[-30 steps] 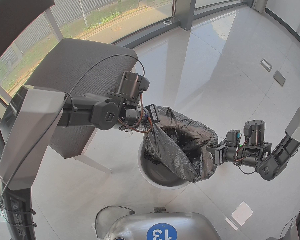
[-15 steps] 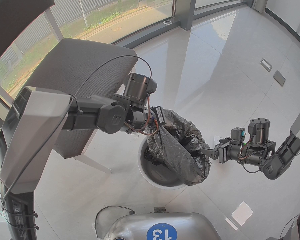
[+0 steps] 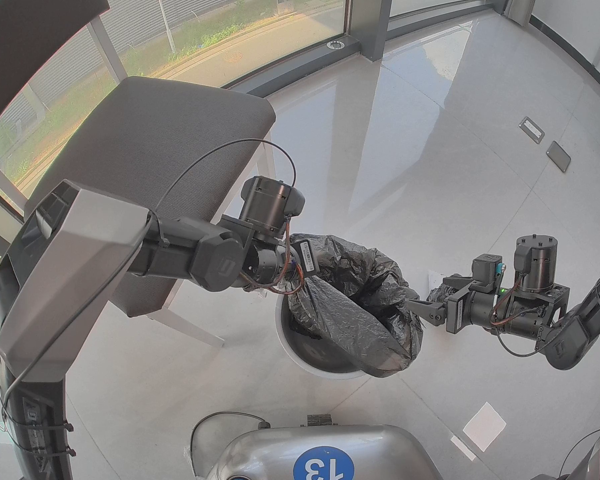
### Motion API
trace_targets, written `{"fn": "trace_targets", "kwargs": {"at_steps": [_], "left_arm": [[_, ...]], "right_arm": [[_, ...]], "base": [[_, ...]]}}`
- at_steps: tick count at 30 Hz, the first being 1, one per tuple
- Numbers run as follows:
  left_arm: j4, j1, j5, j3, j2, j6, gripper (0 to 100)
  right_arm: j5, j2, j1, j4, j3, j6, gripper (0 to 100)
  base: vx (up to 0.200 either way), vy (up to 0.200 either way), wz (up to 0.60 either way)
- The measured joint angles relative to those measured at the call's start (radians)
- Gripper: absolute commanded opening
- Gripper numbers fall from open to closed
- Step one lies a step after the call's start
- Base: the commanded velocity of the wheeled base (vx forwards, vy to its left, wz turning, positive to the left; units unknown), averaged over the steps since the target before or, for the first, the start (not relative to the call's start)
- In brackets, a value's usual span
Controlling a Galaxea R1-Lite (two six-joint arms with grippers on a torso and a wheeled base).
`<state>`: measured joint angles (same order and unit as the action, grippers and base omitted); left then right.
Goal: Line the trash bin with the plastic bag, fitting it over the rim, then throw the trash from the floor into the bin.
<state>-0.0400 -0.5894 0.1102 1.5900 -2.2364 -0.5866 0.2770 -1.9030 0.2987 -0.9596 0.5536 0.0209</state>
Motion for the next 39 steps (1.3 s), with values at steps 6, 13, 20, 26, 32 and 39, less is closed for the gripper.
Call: {"fn": "trace_targets", "kwargs": {"at_steps": [6, 13, 20, 26, 32, 39], "left_arm": [[0.047, 0.012, 0.001, -0.068, 0.002, 0.002, 0], [0.051, 0.022, 0.001, -0.131, 0.016, 0.002, 0], [0.053, 0.05, 0.004, -0.178, 0.036, 0.004, 0], [0.052, 0.07, 0.007, -0.221, 0.053, 0.005, 0], [0.052, 0.077, 0.008, -0.238, 0.06, 0.008, 0], [0.056, 0.079, 0.009, -0.25, 0.063, 0.021, 100]], "right_arm": [[0.0, 0.024, 0.046, 0.0, -0.019, -0.002, 100], [0.0, 0.03, 0.075, 0.001, -0.026, -0.009, 100], [0.0, 0.028, 0.102, 0.002, -0.026, -0.017, 100], [0.0, 0.02, 0.137, 0.003, -0.021, -0.021, 100], [0.0, 0.009, 0.171, 0.003, -0.019, -0.021, 100], [0.0, 0.0, 0.203, 0.003, -0.02, -0.021, 100]], "base": [[0.0, 0.0, 0.0], [0.0, 0.0, 0.0], [0.0, 0.0, 0.0], [0.0, 0.0, 0.0], [0.0, 0.0, 0.0], [0.0, 0.0, 0.0]]}}
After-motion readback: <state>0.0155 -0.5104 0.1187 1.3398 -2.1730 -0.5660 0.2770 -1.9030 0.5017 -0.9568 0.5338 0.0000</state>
